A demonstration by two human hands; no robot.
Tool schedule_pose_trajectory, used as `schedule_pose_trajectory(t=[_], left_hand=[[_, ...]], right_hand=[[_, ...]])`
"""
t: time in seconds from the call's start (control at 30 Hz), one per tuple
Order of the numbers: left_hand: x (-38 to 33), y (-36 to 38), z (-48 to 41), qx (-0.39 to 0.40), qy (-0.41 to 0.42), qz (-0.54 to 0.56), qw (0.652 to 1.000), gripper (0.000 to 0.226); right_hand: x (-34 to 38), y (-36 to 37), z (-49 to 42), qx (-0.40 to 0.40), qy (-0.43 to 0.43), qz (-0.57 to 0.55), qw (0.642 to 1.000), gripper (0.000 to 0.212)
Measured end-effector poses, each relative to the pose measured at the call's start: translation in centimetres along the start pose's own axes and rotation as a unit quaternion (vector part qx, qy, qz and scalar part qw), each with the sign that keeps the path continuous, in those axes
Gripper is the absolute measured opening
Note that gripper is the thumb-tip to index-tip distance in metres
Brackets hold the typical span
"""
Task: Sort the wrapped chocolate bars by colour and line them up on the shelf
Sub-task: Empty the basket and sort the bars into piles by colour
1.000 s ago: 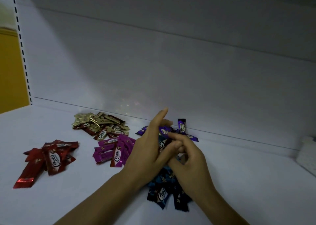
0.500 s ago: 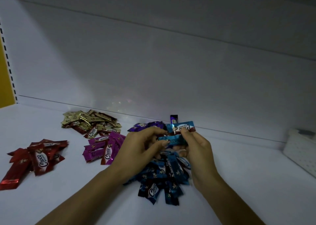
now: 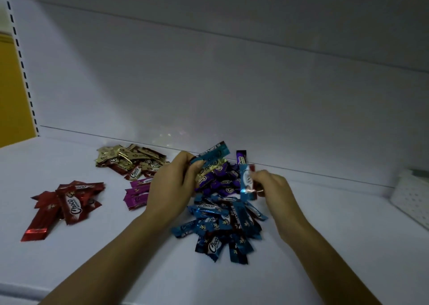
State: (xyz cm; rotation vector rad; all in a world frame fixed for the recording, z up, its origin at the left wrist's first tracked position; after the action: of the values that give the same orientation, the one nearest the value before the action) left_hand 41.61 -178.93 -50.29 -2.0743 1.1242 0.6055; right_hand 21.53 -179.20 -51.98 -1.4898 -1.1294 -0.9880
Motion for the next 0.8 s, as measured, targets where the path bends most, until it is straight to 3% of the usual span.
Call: schedule_pose_trajectory(t=[0.13, 0.2, 0.3, 0.4, 0.47, 0.57, 0.67, 0.73, 0.8], left_hand=[[0.2, -0.3, 0.0, -0.004, -0.008, -0.003, 1.000, 0.031], [-0.3, 0.4, 0.1, 0.031, 0.014, -0.023, 0.999, 0.041], [-1.9, 1.9, 0.7, 0.095, 0.095, -0.092, 0.987, 0.042], [-3.3, 2.6, 1.2, 0.115, 0.158, -0.122, 0.973, 0.036], [-3.3, 2.8, 1.2, 0.118, 0.156, -0.117, 0.974, 0.037], [-2.3, 2.5, 0.9, 0.121, 0.123, -0.105, 0.979, 0.049], [-1.7, 0.9, 0.6, 0.069, 0.095, -0.087, 0.989, 0.049], [-1.5, 0.1, 0.4, 0.029, 0.094, -0.098, 0.990, 0.050], [-1.6, -0.5, 0.2, -0.002, 0.098, -0.112, 0.989, 0.047]], right_hand=[[1.7, 0.0, 0.3, -0.025, -0.114, 0.150, 0.982, 0.037], [2.0, 0.0, 0.5, -0.029, -0.129, 0.091, 0.987, 0.034], [1.8, 1.3, 0.6, 0.024, -0.112, 0.007, 0.993, 0.047], [2.5, 1.9, 0.8, 0.042, -0.127, -0.024, 0.991, 0.025], [2.3, 1.2, 0.7, 0.019, -0.119, -0.064, 0.991, 0.011], [0.3, -1.1, -0.1, -0.057, -0.058, -0.124, 0.989, 0.013], [-1.5, -2.7, -0.6, -0.098, 0.013, -0.166, 0.981, 0.014], [-1.7, -1.8, -0.9, -0.035, 0.043, -0.156, 0.986, 0.016], [-1.6, 0.4, -0.5, 0.062, 0.048, -0.065, 0.995, 0.019]])
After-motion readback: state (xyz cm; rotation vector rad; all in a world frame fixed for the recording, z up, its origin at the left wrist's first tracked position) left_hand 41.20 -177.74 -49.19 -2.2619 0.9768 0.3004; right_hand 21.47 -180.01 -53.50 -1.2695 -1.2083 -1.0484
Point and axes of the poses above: each hand's wrist, its own z-axis away from the middle knuckle, its own y-axis out of the palm, x = y × z, the point moved 10 cm from there along -z, towards the middle knuckle
